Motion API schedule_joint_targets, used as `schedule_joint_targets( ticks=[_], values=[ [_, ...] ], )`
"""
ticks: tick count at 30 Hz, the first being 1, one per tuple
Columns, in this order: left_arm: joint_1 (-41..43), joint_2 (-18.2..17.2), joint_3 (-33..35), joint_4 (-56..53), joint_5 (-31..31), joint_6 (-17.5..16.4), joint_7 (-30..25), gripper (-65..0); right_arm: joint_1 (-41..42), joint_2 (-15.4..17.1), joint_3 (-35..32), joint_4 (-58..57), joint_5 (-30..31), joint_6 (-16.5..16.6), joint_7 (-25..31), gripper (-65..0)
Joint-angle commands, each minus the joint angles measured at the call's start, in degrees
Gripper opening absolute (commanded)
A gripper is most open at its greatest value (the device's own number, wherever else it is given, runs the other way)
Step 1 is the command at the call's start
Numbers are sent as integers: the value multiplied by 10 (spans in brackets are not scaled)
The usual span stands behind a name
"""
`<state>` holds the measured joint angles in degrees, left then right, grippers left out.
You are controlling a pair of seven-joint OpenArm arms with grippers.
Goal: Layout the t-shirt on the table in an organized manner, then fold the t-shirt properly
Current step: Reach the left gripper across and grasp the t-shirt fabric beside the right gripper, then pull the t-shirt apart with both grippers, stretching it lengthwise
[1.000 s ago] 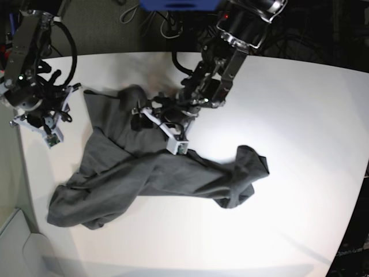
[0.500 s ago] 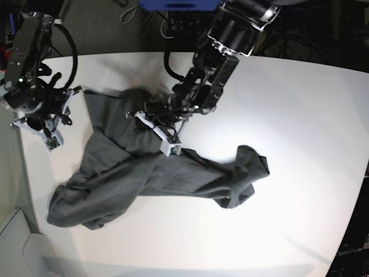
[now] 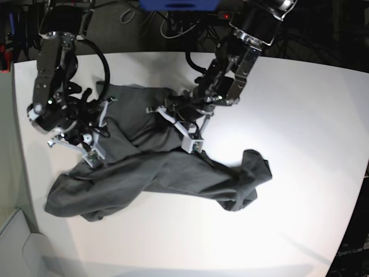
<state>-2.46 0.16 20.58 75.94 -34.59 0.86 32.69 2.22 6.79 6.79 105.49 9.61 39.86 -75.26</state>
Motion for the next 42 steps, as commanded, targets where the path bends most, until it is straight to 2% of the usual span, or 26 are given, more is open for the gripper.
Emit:
schedule_joint_targets(
  ticks=[1, 4, 7, 10, 18, 23, 29, 35, 38, 42],
  values=[
    [2, 3, 0, 11, -4, -6, -6, -644, 10, 5, 1, -2, 2, 1, 4, -403],
    [13, 2, 0, 11, -4, -6, -6, -644, 12, -1, 5, -22, 4, 1, 6, -307],
    [19, 1, 0, 11, -4, -6, -6, -644, 11, -7, 6, -22, 3, 1, 19, -254],
    [19, 1, 0, 11, -4, -6, -6, -644, 9, -16, 4, -25, 3, 1, 40, -253],
    [19, -6, 0, 11, -4, -6, -6, -644, 13, -44, 2, -57, 2, 1, 45, -253],
    [19, -6, 0, 11, -4, -6, -6, -644, 26, -44, 2, -123, 1, 1, 109, -254],
    [19, -6, 0, 11, -4, -6, -6, -644, 28, -43, 2, -160, 1, 1, 158, -255],
    [19, -14, 0, 11, -4, -6, -6, -644, 30, -31, 4, -211, 1, 1, 244, -257],
    [17, -19, 0, 11, -4, -6, -6, -644, 39, -15, 5, -233, 0, 1, 270, -291],
    [17, -26, 0, 11, -4, -6, -6, -644, 68, 1, 6, -276, 0, 1, 291, -369]
  ],
)
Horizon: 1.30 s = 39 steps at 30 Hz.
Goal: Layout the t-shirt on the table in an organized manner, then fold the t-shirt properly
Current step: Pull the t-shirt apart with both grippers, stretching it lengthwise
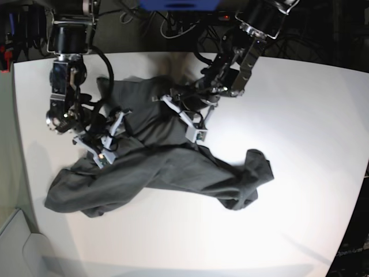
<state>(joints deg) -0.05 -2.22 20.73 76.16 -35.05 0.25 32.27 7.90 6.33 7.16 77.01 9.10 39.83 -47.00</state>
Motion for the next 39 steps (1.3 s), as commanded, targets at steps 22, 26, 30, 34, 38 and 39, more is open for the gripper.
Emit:
schedule_joint_targets(
  ticks=[22, 26, 30, 34, 38, 39],
  values=[
    [7, -180, -3, 96, -125, 1, -1, -644, 22, 73, 2, -23, 6, 2, 49, -650],
    [9, -226, -28, 96, -160, 1, -2, -645, -9, 94, 2, 23, 6, 2, 49, -650],
    [12, -260, -88, 96, -168, 1, -1, -645, -21, 121, 8, 50, 6, 2, 49, -650],
    [14, -288, -130, 96, -168, 1, -1, -645, -28, 128, 64, 51, 6, 2, 36, -650],
    [26, -296, -176, 96, -168, -2, -1, -645, -30, 145, 103, 51, 6, 2, 34, -650],
    [30, -296, -189, 96, -168, -3, -1, -645, -33, 146, 109, 51, 6, 2, 34, -650]
  ],
)
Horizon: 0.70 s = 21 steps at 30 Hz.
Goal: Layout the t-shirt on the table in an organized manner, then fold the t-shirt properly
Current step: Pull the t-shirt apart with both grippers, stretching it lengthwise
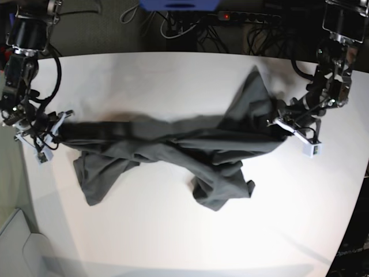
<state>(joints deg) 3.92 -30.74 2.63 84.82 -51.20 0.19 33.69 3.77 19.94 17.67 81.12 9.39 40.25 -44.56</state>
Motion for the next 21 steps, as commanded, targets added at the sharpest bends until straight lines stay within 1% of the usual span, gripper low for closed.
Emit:
schedule_joint_targets(
  ticks=[1, 6, 8, 11, 17, 21],
  values=[
    [-4, -11, -22, 9, -6, -3, -15, -645, 4, 12, 12, 10, 3, -2, 9, -650],
    [15, -13, -81, 24, -1, -4, -11, -645, 2, 16, 51, 29, 3, -2, 6, -650],
    [19, -22, -109, 30, -1, -4, 19, -645, 4, 16, 74, 31, 3, -2, -7, -650],
    [15, -23, -154, 28, 0, -5, 61, -645, 25, 15, 101, 30, 3, -2, -20, -650],
    [14, -24, -234, 32, 0, -5, 90, -645, 73, 16, 110, 31, 4, -2, -52, -650],
    [14, -24, -266, 33, -1, -5, 114, -645, 109, 16, 109, 31, 4, -2, -76, -650]
  ],
)
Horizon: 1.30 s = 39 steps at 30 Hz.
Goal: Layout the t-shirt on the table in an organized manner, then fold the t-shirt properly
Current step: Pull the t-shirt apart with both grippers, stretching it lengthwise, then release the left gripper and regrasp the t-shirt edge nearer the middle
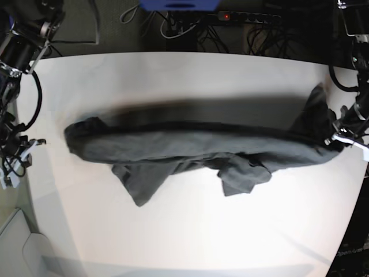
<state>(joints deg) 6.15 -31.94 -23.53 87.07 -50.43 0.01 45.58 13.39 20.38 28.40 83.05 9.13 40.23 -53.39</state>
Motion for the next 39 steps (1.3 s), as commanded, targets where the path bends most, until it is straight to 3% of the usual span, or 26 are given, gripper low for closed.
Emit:
schedule_joint_targets(
  ticks=[1, 6, 16, 18, 21, 24, 27, 30, 36, 39],
  values=[
    [-9, -12, -9, 11, -9, -3, -4, -645, 20, 11, 2, 11, 8, -2, 7, -650],
    [-8, -11, -21, 24, -9, -3, -4, -645, 44, 9, -2, 53, 9, -2, -20, -650],
    [-2, -6, -17, 31, -12, -3, -3, -641, 11, -48, -58, 112, 8, -2, -56, -644],
    [-2, -6, -20, 31, -12, -3, 14, -640, 5, -55, -74, 111, 7, -2, -56, -619],
    [-8, -6, -21, 32, -12, -3, 56, -634, -9, -59, -101, 114, 7, -2, -56, -522],
    [-9, -6, -21, 41, -13, -3, 69, -584, -9, -59, -131, 114, 9, -2, -56, -416],
    [-3, -6, -21, 70, -13, -3, 72, -484, -17, -68, -136, 114, 9, -2, -56, -355],
    [7, -6, -25, 93, -13, -3, 70, -409, -24, -72, -137, 115, 9, -2, -55, -343],
    [17, 30, -99, 128, -13, -3, 76, -398, -24, -80, -138, 112, 8, -2, -53, -343],
    [14, 32, -117, 126, -13, -3, 114, -386, -24, -79, -138, 112, 7, -2, -55, -343]
  ],
)
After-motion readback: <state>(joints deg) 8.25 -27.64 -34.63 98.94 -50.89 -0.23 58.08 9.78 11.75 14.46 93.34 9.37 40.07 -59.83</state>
